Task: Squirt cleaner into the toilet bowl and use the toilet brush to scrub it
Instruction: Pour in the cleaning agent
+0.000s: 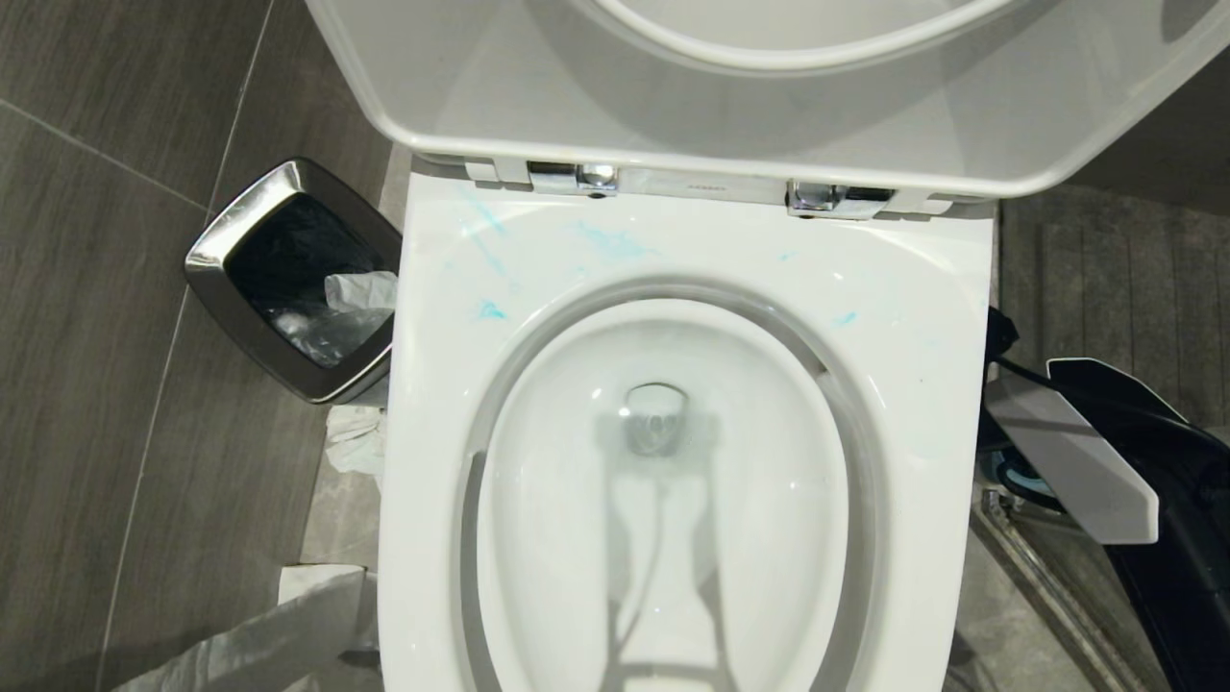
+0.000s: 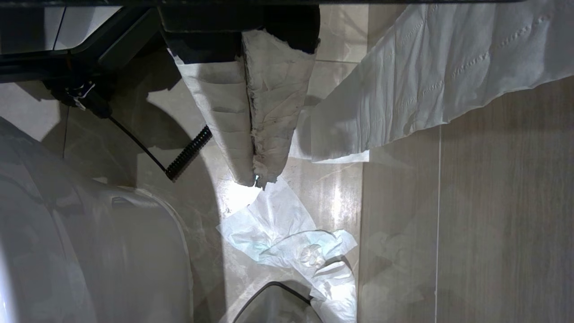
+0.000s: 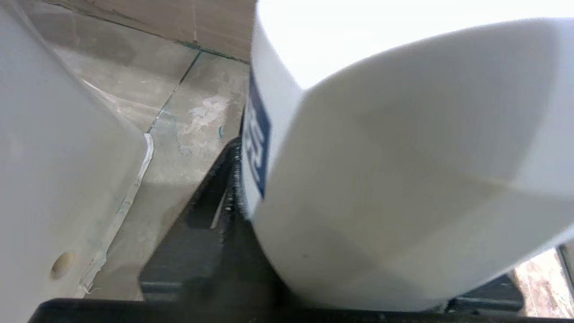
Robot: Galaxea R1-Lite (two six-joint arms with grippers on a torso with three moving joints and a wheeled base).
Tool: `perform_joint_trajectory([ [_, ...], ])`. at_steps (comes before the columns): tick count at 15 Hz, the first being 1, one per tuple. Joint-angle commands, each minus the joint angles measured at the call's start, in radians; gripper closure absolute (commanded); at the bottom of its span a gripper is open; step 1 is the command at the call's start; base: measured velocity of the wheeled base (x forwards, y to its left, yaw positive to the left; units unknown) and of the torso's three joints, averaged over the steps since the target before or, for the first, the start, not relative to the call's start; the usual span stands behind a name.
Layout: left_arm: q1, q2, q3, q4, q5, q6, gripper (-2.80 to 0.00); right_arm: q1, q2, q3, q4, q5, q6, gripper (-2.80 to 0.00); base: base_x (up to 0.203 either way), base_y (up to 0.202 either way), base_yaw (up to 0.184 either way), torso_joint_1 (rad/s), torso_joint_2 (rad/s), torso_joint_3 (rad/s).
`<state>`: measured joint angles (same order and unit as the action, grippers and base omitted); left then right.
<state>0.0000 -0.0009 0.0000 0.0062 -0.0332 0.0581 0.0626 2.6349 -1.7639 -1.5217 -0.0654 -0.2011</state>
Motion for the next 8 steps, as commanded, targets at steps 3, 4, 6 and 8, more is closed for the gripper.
perform_joint_trajectory([
  [3,0.000,0.001,0.002,0.000,-0.001,0.000,0.00,0.000,0.000,-0.010,-0.008,-0.001,-0.001,0.00,0.000,0.000,0.000,0.000,0.00,0.000],
  [4,0.000,0.001,0.002,0.000,-0.001,0.000,0.00,-0.001,-0.001,-0.018,-0.008,-0.002,-0.001,0.00,0.000,0.000,0.000,0.000,0.00,0.000],
  [6,0.000,0.001,0.002,0.001,0.000,0.000,0.00,-0.001,-0.004,-0.041,-0.008,-0.003,0.000,0.00,0.000,0.000,0.000,0.000,0.00,0.000],
  [8,0.000,0.001,0.002,0.001,-0.001,0.000,0.00,-0.005,-0.020,-0.048,-0.008,-0.004,0.003,0.00,0.000,0.000,0.000,0.000,0.00,0.000],
])
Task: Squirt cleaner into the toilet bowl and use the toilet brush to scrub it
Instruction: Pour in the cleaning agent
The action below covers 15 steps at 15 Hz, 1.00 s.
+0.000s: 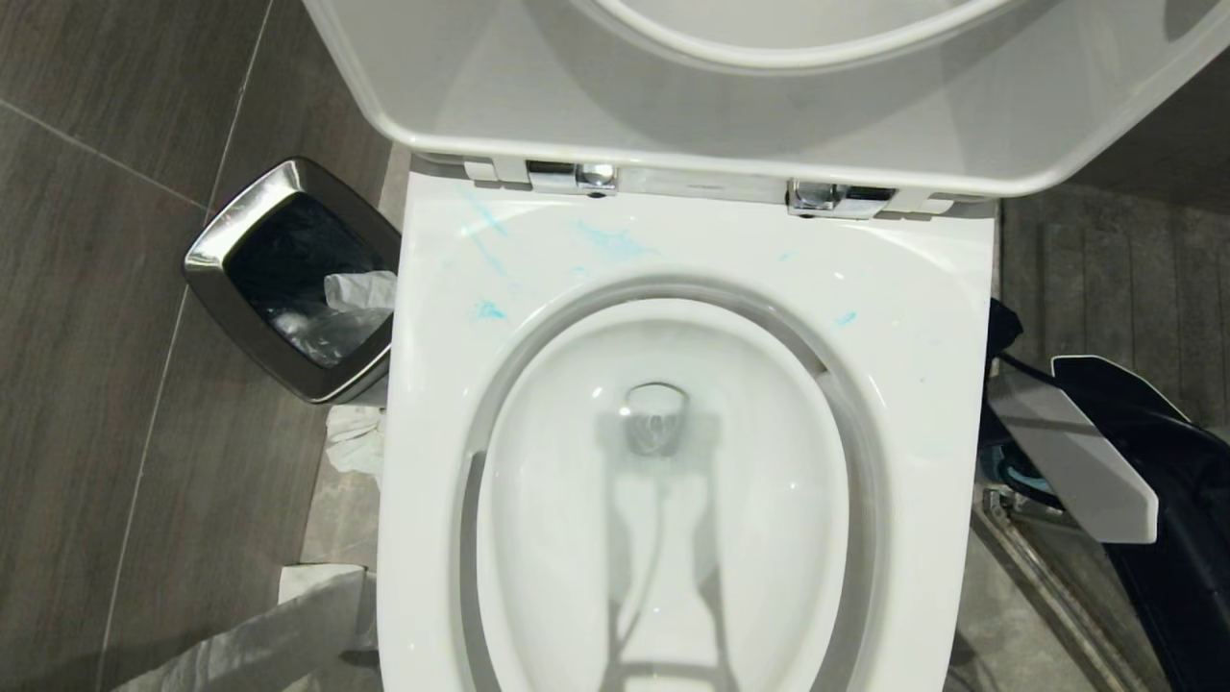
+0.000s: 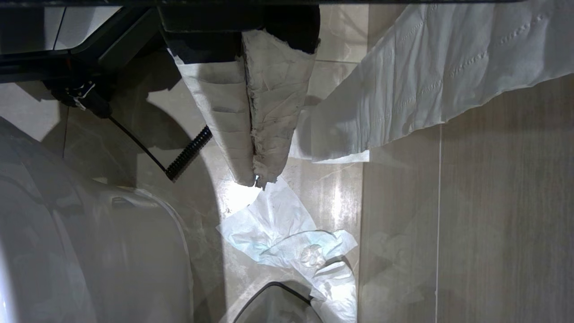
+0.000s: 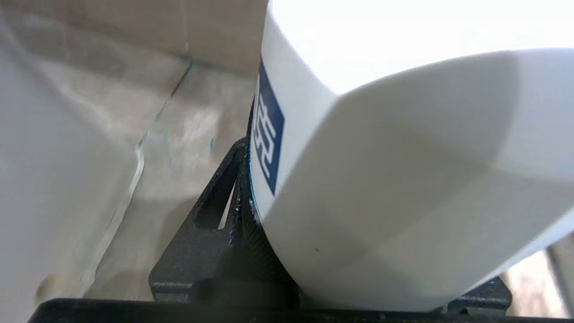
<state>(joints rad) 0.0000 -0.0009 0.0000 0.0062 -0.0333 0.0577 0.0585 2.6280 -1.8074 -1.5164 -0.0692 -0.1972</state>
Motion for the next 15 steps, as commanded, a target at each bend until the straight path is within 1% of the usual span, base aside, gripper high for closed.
perform_joint_trajectory([
  [1,0.000,0.001,0.002,0.000,0.001,0.001,0.00,-0.003,-0.025,-0.004,-0.014,0.000,-0.001,0.00,0.000,0.000,0.000,0.000,0.00,0.000],
  [6,0.000,0.001,0.002,0.000,0.000,0.001,0.00,-0.012,-0.107,0.009,-0.014,-0.009,-0.006,0.00,0.000,0.000,0.000,0.000,0.00,0.000],
  [8,0.000,0.001,0.002,0.000,0.000,0.001,0.00,-0.021,-0.153,0.036,-0.014,-0.008,-0.007,0.00,0.000,0.000,0.000,0.000,0.00,0.000],
  [12,0.000,0.001,0.002,0.000,0.000,0.001,0.00,-0.042,-0.293,0.151,-0.014,-0.003,-0.007,0.00,0.000,0.000,0.000,0.000,0.00,0.000],
  [15,0.000,0.001,0.002,0.000,0.001,0.001,0.00,-0.056,-0.424,0.277,-0.014,0.001,-0.006,0.00,0.000,0.000,0.000,0.000,0.00,0.000],
])
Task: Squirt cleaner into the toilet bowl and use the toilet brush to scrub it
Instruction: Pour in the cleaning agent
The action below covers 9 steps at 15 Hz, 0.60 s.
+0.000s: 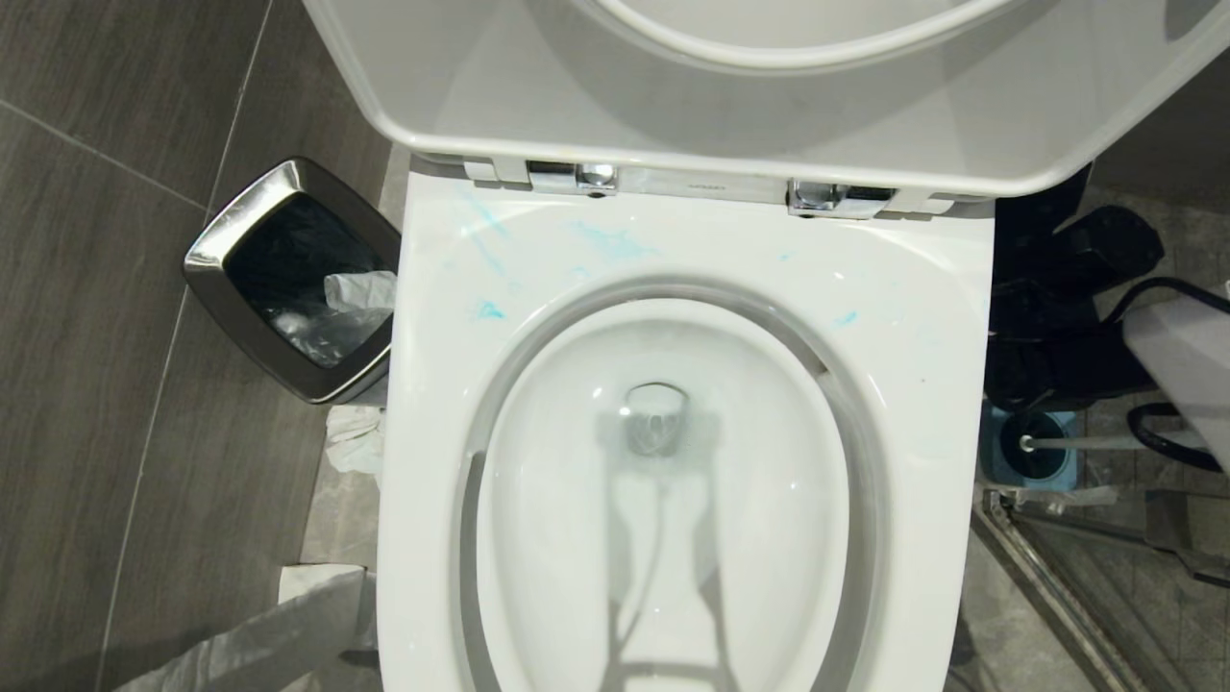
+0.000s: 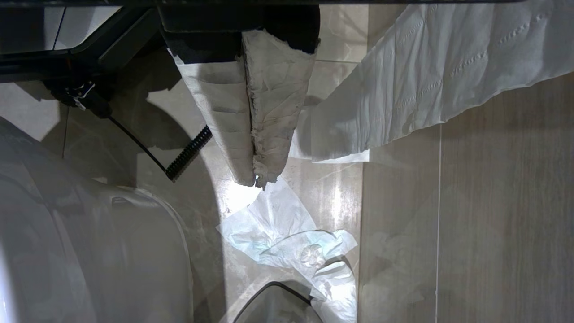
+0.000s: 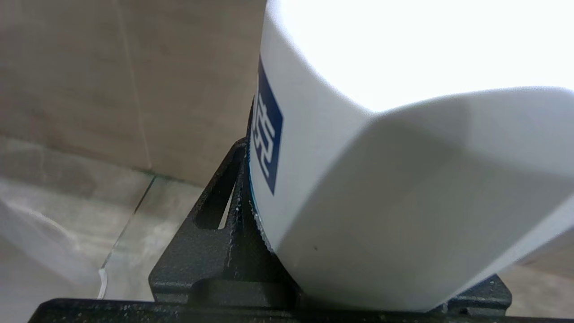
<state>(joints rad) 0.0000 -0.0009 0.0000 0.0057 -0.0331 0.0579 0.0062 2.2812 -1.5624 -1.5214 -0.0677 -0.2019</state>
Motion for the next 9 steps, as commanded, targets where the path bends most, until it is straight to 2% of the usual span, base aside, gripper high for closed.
perform_joint_trajectory([
  [1,0.000,0.001,0.002,0.000,0.001,0.000,0.00,-0.007,-0.123,0.076,-0.009,-0.001,-0.001,0.00,0.000,0.000,0.000,0.000,0.00,0.000],
  [6,0.000,0.001,0.002,0.000,-0.001,0.000,0.00,-0.018,-0.413,0.361,-0.005,-0.007,0.001,0.00,0.000,0.000,0.000,0.000,0.00,0.000],
  [9,0.000,0.001,0.002,0.000,-0.001,0.000,0.00,-0.019,-0.610,0.517,0.100,-0.017,0.016,0.00,0.000,0.000,0.000,0.000,0.00,0.000],
])
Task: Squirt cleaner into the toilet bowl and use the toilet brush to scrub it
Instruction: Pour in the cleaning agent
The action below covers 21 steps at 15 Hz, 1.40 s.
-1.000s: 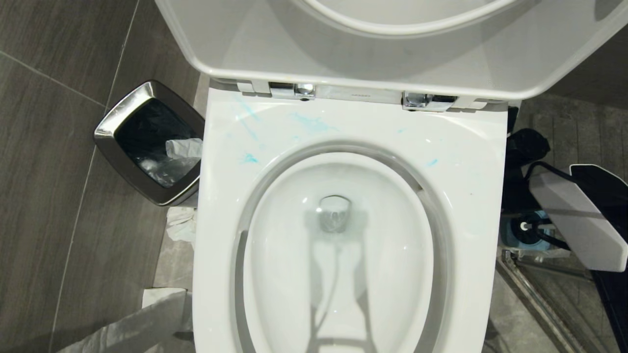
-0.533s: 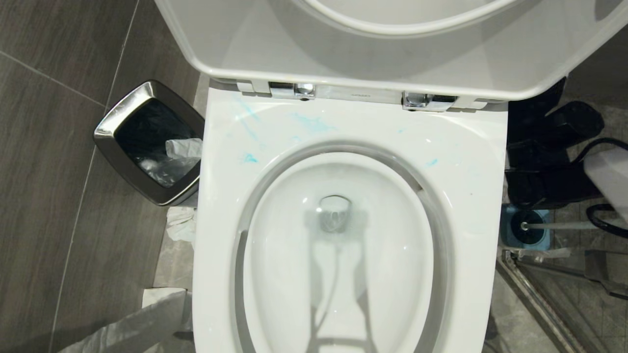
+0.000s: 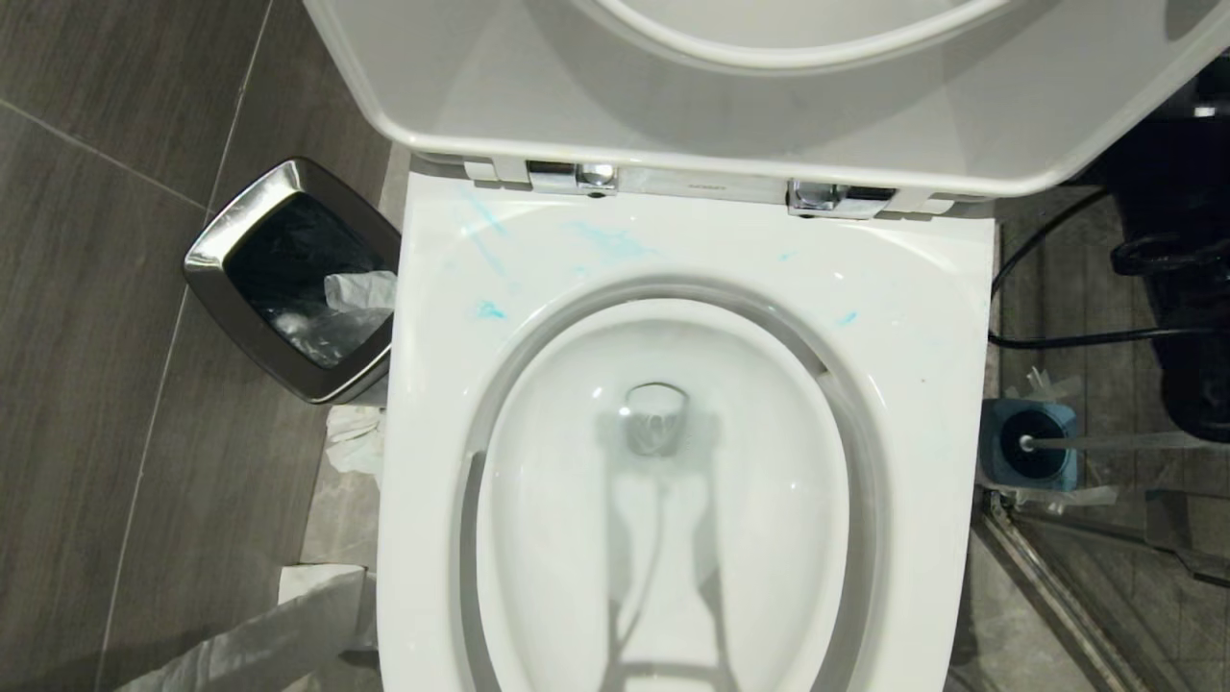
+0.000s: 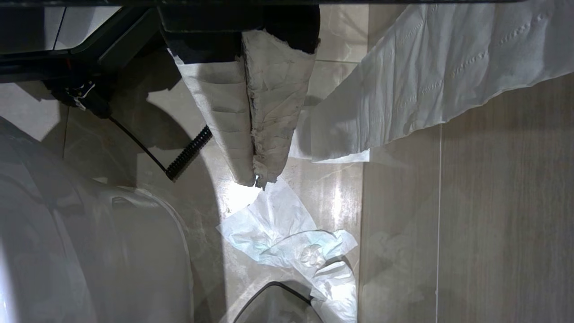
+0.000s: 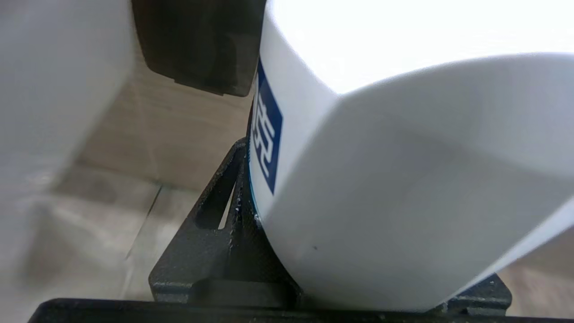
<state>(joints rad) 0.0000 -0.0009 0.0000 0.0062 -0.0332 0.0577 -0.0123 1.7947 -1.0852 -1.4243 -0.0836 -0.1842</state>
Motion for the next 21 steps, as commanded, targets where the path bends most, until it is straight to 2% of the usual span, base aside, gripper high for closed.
perform_joint_trajectory([
  [1,0.000,0.001,0.002,0.000,0.000,0.001,0.00,0.000,-0.188,0.078,0.054,-0.004,0.006,0.00,0.000,0.000,0.000,0.000,0.00,0.000],
  [5,0.000,0.001,0.002,0.000,-0.001,0.001,0.00,0.001,-0.426,0.205,0.257,-0.015,0.063,0.00,0.000,0.000,0.000,0.000,0.00,0.000],
  [9,0.000,0.001,0.002,0.000,-0.001,0.001,0.00,0.002,-0.661,0.322,0.473,0.002,0.151,0.00,0.000,0.000,0.000,0.000,0.00,0.000],
  [11,0.000,0.001,0.002,0.000,0.000,0.001,0.00,0.002,-0.752,0.370,0.560,0.024,0.170,0.00,0.000,0.000,0.000,0.000,0.00,0.000],
  [13,0.000,0.001,0.002,0.000,-0.001,0.001,0.00,0.002,-0.789,0.380,0.678,0.044,0.176,0.00,0.000,0.000,0.000,0.000,0.00,0.000],
  [17,0.000,0.001,0.002,0.000,-0.001,0.001,0.00,0.002,-0.805,0.401,0.713,0.045,0.161,0.00,0.000,0.000,0.000,0.000,0.00,0.000],
  [21,0.000,0.001,0.002,0.001,-0.001,0.002,0.00,0.002,-0.864,0.364,0.901,0.035,0.141,0.00,0.000,0.000,0.000,0.000,0.00,0.000],
])
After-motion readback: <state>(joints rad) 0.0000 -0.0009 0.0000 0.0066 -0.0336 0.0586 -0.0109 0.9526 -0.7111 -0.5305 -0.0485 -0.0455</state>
